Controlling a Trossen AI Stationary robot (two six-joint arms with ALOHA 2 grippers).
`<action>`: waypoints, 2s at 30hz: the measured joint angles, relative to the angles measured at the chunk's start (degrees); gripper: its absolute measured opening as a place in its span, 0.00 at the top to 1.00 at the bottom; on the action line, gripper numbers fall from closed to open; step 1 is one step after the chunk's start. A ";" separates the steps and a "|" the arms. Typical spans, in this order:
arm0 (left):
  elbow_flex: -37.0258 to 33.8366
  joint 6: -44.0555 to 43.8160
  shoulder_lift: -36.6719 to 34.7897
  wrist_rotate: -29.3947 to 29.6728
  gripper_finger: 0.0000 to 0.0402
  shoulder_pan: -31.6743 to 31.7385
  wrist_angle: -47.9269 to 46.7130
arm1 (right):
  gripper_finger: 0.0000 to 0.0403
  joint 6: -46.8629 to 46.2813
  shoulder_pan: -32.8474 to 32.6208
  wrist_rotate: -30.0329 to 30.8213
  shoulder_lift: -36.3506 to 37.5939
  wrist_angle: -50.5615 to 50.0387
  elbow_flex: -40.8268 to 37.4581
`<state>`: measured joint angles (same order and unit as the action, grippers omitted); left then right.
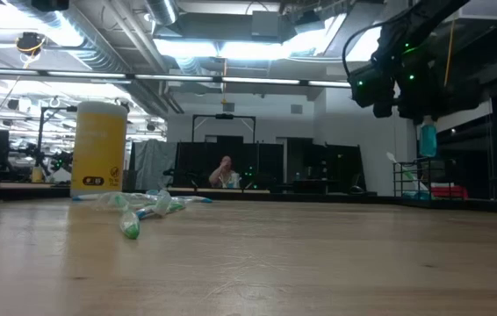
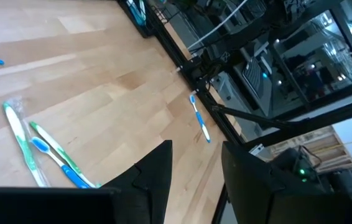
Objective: Pick & Place toothbrushing station
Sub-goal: Put the blue mouthwash into the mesh organizer
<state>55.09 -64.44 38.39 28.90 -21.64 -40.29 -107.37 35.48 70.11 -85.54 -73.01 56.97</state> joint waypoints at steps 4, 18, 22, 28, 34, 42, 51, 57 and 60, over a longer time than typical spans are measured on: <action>0.00 -0.42 0.00 -0.32 0.67 -0.01 -0.02 | 0.77 -0.19 0.11 0.42 -1.20 0.09 0.00; 0.00 -2.35 0.00 -1.21 0.67 0.01 -0.79 | 0.77 -4.70 -0.49 0.58 -4.46 -0.40 -0.02; 0.00 -2.36 -0.06 -1.61 0.67 0.01 -1.38 | 0.77 -6.02 -1.07 0.15 -4.46 -2.50 -0.02; 0.00 -2.37 -0.92 -1.63 0.67 0.01 -2.79 | 0.77 -13.95 -0.93 -0.04 -4.45 -9.61 -0.02; 0.00 -2.50 -2.78 -1.61 0.67 0.01 -4.70 | 0.77 -14.56 0.06 -0.45 -4.45 -8.55 -0.02; 0.00 -2.48 -5.08 -0.82 0.67 -0.01 -4.96 | 0.77 -12.68 1.64 0.02 -4.53 -5.60 -0.02; 0.00 -2.48 -5.93 -0.47 0.67 0.01 -4.96 | 0.77 -10.45 1.67 -0.09 -8.75 -2.41 -0.02; 0.00 -3.00 -5.92 -0.48 0.67 0.00 -4.98 | 0.77 -10.49 1.27 -0.48 -9.84 -1.90 -0.02; 0.00 -3.22 -5.95 -0.52 0.67 0.01 -4.98 | 0.77 -10.49 0.61 0.01 -9.86 -1.62 -0.02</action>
<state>55.09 -67.66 32.45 28.38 -21.63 -45.28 -117.86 36.09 70.12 -95.39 -74.63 56.95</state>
